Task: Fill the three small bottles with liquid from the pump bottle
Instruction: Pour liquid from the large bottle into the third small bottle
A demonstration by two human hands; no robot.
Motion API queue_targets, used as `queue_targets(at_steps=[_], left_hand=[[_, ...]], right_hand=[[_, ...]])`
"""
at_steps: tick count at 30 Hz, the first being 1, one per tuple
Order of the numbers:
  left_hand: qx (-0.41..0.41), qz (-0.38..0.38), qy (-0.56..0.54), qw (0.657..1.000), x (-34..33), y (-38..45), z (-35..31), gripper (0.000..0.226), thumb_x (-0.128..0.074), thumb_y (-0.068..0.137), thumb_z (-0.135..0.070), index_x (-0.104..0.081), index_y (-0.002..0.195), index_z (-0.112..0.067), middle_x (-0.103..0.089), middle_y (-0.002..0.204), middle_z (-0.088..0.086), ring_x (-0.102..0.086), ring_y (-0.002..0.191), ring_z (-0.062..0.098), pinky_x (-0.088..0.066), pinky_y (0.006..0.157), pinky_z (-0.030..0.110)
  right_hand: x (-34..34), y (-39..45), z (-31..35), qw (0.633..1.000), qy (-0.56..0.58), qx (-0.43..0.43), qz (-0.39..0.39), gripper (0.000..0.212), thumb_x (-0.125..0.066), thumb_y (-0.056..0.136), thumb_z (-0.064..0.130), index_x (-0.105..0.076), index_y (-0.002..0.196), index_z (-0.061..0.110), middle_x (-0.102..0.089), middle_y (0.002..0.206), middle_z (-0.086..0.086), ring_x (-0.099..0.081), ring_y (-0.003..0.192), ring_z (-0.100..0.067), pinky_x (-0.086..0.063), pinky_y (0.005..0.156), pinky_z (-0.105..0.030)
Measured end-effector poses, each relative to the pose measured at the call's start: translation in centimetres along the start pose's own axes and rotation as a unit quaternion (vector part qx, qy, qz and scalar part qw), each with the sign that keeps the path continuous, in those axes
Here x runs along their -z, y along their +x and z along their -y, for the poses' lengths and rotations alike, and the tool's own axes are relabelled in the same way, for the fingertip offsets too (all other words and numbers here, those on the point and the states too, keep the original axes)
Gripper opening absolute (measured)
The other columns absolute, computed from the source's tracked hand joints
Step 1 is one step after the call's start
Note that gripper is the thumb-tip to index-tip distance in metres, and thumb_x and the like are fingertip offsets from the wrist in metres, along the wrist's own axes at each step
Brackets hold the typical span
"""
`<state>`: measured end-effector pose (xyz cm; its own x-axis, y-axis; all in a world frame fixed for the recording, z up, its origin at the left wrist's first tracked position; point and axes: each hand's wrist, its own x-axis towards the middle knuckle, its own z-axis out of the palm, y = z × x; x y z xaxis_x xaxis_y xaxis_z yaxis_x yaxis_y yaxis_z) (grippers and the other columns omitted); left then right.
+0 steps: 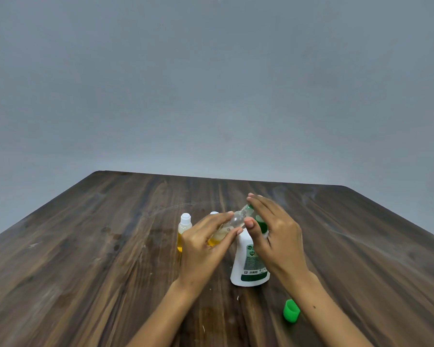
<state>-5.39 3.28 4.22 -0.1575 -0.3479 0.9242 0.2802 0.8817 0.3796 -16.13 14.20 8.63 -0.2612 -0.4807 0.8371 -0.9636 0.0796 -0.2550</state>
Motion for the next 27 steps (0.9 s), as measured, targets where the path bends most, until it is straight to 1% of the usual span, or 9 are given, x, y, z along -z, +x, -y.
queue_targets(at_steps=[3,5,7,12,14,17,21,24,27], left_hand=[[0.007,-0.004,-0.001,1.0,0.1,0.0,0.1,0.03,-0.078,0.082,-0.023,-0.074,0.104,-0.003,-0.074,0.102,0.0,-0.069,0.097,0.005,-0.056,0.083,0.023],[0.004,0.001,-0.001,1.0,0.0,0.0,0.3,0.031,-0.074,0.083,-0.026,-0.075,0.103,-0.003,-0.074,0.102,0.0,-0.068,0.097,0.003,-0.056,0.082,0.022],[-0.002,0.014,0.004,1.0,0.0,-0.1,0.3,0.03,-0.073,0.083,-0.025,-0.074,0.104,-0.003,-0.074,0.102,0.001,-0.068,0.097,0.002,-0.055,0.082,0.02],[0.008,0.004,-0.002,1.0,0.0,0.0,0.0,0.031,-0.074,0.083,-0.026,-0.074,0.103,-0.003,-0.074,0.102,-0.001,-0.067,0.097,0.001,-0.054,0.082,0.017],[0.012,0.004,-0.001,1.0,0.1,0.1,0.0,0.033,-0.077,0.081,-0.026,-0.074,0.104,-0.002,-0.074,0.102,0.0,-0.068,0.097,0.002,-0.054,0.082,0.017],[0.009,0.009,0.0,1.0,0.2,0.0,0.2,0.03,-0.078,0.081,-0.023,-0.074,0.103,-0.002,-0.074,0.101,0.001,-0.068,0.097,0.002,-0.054,0.081,0.019],[0.0,0.019,0.005,1.0,0.2,-0.1,0.1,0.029,-0.074,0.084,-0.024,-0.074,0.103,-0.003,-0.074,0.101,0.0,-0.067,0.097,0.001,-0.052,0.083,0.015],[0.004,0.006,0.004,1.0,0.1,0.0,0.0,0.029,-0.076,0.082,-0.023,-0.074,0.102,-0.002,-0.074,0.101,0.001,-0.068,0.097,0.003,-0.052,0.083,0.015],[0.008,0.0,0.006,1.0,0.1,0.1,0.2,0.028,-0.077,0.084,-0.024,-0.075,0.102,-0.002,-0.074,0.101,0.0,-0.068,0.097,0.003,-0.053,0.083,0.018]], right_hand=[[0.0,0.0,0.0,1.0,-0.002,0.007,0.002,0.078,-0.023,0.092,0.07,-0.065,0.12,0.012,-0.061,0.127,0.002,-0.053,0.117,-0.008,-0.043,0.094,-0.025],[-0.2,-0.5,-0.1,1.0,0.002,0.0,-0.01,0.076,-0.027,0.09,0.071,-0.066,0.119,0.012,-0.062,0.125,0.003,-0.053,0.114,-0.006,-0.046,0.091,-0.024],[-0.5,-1.0,0.0,1.0,0.008,-0.007,-0.014,0.075,-0.03,0.089,0.072,-0.066,0.118,0.012,-0.063,0.123,0.002,-0.056,0.112,-0.007,-0.046,0.089,-0.022],[0.4,0.0,0.3,1.0,-0.014,0.0,0.005,0.079,-0.026,0.088,0.074,-0.065,0.119,0.014,-0.063,0.123,0.002,-0.056,0.113,-0.01,-0.038,0.091,-0.017],[0.4,0.2,0.5,1.0,-0.018,0.002,0.003,0.079,-0.025,0.088,0.074,-0.066,0.118,0.013,-0.064,0.122,0.001,-0.057,0.112,-0.011,-0.04,0.091,-0.019],[-0.2,-0.4,0.4,1.0,-0.008,-0.02,-0.003,0.078,-0.03,0.087,0.075,-0.068,0.115,0.013,-0.066,0.117,0.001,-0.06,0.106,-0.01,-0.047,0.087,-0.022],[0.2,-0.5,0.2,1.0,-0.004,-0.022,0.004,0.076,-0.03,0.087,0.075,-0.068,0.114,0.014,-0.066,0.117,0.003,-0.061,0.106,-0.01,-0.043,0.086,-0.019],[0.7,0.3,0.6,1.0,-0.005,-0.016,0.01,0.079,-0.027,0.087,0.075,-0.067,0.117,0.014,-0.065,0.12,0.002,-0.059,0.111,-0.011,-0.043,0.09,-0.022],[0.2,0.0,0.8,1.0,-0.009,-0.023,0.006,0.079,-0.031,0.085,0.076,-0.067,0.117,0.013,-0.065,0.12,0.002,-0.059,0.11,-0.011,-0.048,0.089,-0.026]])
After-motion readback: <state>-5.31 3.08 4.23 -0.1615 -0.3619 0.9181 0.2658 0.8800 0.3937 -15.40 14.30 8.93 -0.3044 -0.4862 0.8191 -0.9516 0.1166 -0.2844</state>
